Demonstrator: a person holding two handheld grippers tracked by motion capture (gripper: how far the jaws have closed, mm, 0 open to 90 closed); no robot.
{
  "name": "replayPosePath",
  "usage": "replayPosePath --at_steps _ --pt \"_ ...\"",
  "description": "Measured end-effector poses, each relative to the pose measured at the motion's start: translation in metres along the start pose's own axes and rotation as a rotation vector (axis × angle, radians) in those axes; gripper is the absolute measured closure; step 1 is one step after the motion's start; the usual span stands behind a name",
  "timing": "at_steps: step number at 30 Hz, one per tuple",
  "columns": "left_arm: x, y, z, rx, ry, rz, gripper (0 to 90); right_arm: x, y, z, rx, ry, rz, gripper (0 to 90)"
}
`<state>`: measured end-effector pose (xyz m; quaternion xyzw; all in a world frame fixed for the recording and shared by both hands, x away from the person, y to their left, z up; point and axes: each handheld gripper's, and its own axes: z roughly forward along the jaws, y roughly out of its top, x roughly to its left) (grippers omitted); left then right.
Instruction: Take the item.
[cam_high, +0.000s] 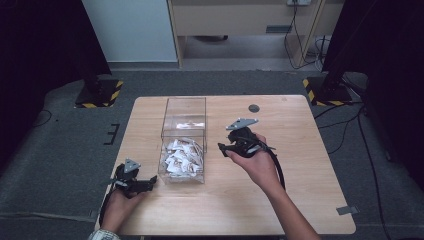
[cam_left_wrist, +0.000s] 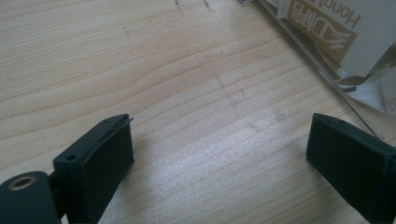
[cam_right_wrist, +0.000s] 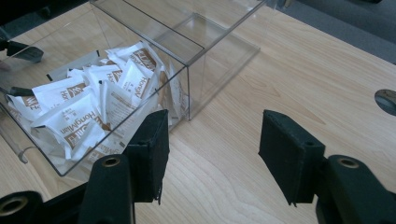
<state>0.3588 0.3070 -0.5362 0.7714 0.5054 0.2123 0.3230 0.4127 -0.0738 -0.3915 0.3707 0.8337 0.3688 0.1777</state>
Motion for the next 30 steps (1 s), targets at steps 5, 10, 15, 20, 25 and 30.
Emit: replayPosePath --at_steps 5,10,15,20,25,30 --pt "0.000 0.000 0.000 0.001 -0.002 0.001 6.2 0.008 0.008 0.006 -0.002 0.015 -0.013 45.8" --pt "0.000 0.000 0.000 0.006 -0.006 0.005 5.2 0.020 0.013 0.013 0.000 0.035 -0.044 48.1" --pt "0.000 0.000 0.001 0.009 -0.008 0.010 4.3 0.030 0.015 0.020 0.010 0.049 -0.067 49.5" --pt "-0.001 0.001 0.001 0.014 -0.011 0.013 2.0 0.038 0.016 0.025 0.011 0.069 -0.074 50.4" --pt "0.000 0.001 0.002 0.018 -0.009 0.010 0.5 0.045 0.019 0.031 0.015 0.089 -0.080 48.1" --pt "0.000 0.001 0.002 0.020 -0.010 0.011 0.1 0.054 0.020 0.039 0.018 0.110 -0.092 47.3"
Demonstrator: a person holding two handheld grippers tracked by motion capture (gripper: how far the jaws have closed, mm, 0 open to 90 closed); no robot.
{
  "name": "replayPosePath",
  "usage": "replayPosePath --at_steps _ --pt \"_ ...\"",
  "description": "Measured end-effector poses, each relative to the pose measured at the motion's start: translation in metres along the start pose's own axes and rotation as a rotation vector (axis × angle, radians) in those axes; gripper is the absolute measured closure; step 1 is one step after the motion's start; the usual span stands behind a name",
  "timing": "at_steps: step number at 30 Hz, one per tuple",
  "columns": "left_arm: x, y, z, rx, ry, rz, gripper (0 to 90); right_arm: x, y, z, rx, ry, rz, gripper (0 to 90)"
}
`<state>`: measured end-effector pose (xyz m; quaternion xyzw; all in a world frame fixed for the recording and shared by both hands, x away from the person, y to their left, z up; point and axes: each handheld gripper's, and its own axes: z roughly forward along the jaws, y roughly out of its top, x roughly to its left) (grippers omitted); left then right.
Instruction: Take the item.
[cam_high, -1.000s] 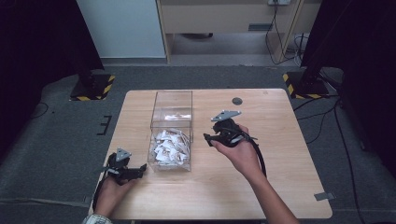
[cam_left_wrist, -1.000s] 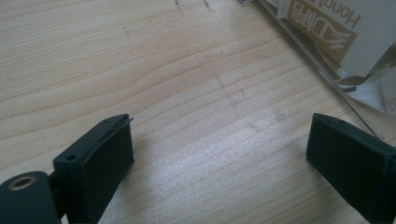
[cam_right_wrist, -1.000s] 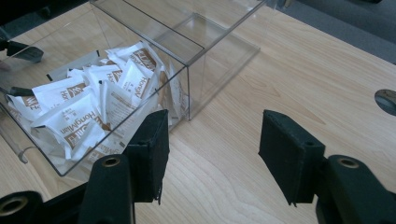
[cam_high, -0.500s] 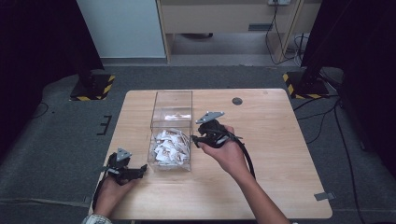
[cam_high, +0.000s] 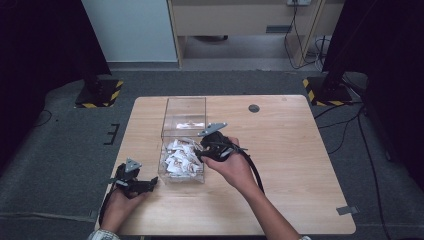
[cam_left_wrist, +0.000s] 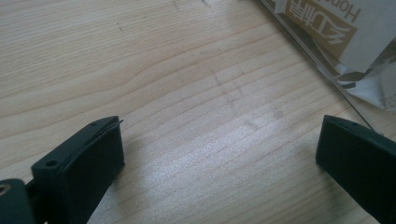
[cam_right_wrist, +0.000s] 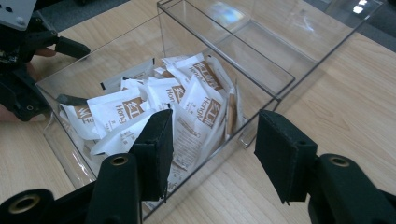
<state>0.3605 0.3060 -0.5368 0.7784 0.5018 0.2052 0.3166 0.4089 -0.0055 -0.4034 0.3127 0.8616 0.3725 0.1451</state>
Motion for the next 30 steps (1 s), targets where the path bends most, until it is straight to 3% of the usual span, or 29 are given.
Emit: replayPosePath --at_steps 6,16,30 --pt "0.000 0.000 0.000 0.001 0.001 0.001 0.0 0.009 0.004 0.009 0.008 0.020 -0.024 56.1" --pt "0.000 0.000 0.000 0.001 0.000 0.001 0.0 0.017 0.004 0.029 0.017 0.024 -0.041 60.9" --pt "0.000 0.000 0.000 0.001 0.000 0.001 0.0 0.025 0.000 0.052 0.070 0.007 -0.061 68.3"
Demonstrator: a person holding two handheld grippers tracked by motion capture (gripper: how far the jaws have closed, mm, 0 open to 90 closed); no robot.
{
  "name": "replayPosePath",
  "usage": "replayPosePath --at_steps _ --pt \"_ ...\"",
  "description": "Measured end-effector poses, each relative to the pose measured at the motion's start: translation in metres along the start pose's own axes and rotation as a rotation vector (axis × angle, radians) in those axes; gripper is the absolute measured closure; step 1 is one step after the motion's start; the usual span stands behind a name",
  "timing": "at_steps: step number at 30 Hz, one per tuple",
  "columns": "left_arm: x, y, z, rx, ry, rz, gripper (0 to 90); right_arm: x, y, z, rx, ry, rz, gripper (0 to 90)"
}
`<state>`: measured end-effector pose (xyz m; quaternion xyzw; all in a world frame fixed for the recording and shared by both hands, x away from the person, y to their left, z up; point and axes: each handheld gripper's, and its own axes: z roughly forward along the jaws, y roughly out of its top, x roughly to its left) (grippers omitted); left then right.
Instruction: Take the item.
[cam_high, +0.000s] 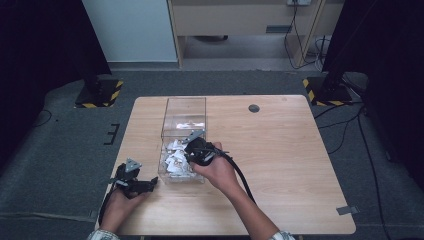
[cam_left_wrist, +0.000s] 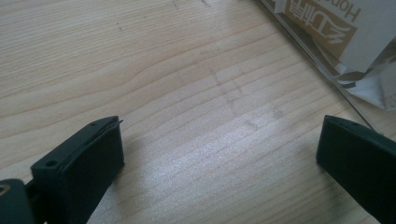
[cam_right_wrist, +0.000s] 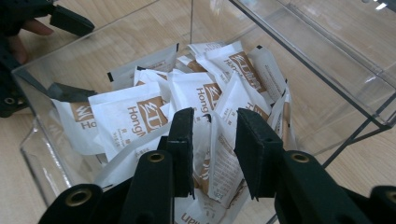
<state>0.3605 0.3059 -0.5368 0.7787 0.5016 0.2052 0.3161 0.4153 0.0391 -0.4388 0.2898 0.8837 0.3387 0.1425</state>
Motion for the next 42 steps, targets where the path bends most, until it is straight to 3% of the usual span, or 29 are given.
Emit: replayPosePath --at_steps 8,9,13,25,42 --pt "0.000 0.000 0.000 0.000 0.000 0.000 0.0 0.000 -0.003 0.008 0.035 0.007 0.004 79.1" --pt "0.000 0.000 0.000 0.000 0.000 0.000 0.0 0.000 -0.003 0.007 0.026 0.002 0.005 84.9" --pt "0.000 0.000 0.000 0.000 0.000 0.000 0.0 0.000 -0.002 0.002 0.000 -0.006 -0.005 88.2" --pt "0.000 0.000 0.000 0.000 0.000 0.000 0.0 -0.003 0.007 -0.030 -0.119 0.030 0.042 88.4" --pt "0.000 0.000 0.000 0.000 0.000 0.000 0.0 -0.006 0.017 -0.054 -0.168 0.036 0.041 88.5"
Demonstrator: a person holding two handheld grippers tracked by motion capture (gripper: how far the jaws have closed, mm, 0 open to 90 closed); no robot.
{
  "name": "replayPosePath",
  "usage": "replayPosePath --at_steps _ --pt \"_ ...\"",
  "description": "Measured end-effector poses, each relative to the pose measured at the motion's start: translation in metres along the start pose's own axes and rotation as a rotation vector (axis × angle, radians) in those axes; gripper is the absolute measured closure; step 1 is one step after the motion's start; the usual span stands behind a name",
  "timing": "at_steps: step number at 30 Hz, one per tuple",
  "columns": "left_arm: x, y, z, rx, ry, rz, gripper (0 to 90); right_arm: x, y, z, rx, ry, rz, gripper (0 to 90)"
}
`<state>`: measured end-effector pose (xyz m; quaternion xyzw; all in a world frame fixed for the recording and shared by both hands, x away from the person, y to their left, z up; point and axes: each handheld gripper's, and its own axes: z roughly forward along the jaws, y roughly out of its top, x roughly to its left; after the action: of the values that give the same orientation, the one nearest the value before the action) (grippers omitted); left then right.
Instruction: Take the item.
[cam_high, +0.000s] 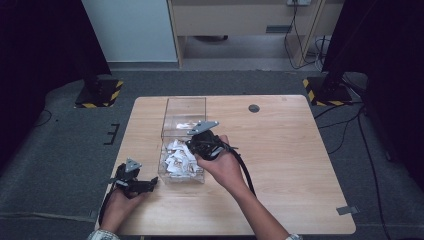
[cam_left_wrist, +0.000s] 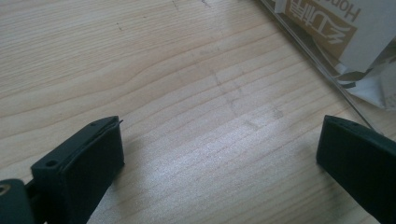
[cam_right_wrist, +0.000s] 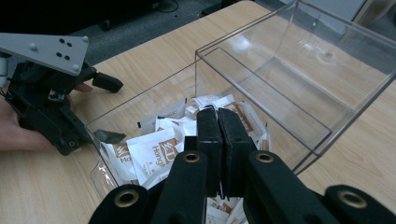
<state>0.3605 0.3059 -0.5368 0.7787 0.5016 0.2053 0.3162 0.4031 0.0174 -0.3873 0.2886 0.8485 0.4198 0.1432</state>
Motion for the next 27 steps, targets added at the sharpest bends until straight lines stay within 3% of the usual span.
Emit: replayPosePath --at_steps 18,27 --pt "0.000 0.000 0.000 -0.001 0.002 -0.005 0.0 -0.021 0.004 -0.036 -0.046 -0.030 0.014 88.7" --pt "0.000 0.000 0.000 -0.001 0.002 -0.005 0.0 -0.030 0.007 -0.043 -0.047 -0.048 0.009 88.7"
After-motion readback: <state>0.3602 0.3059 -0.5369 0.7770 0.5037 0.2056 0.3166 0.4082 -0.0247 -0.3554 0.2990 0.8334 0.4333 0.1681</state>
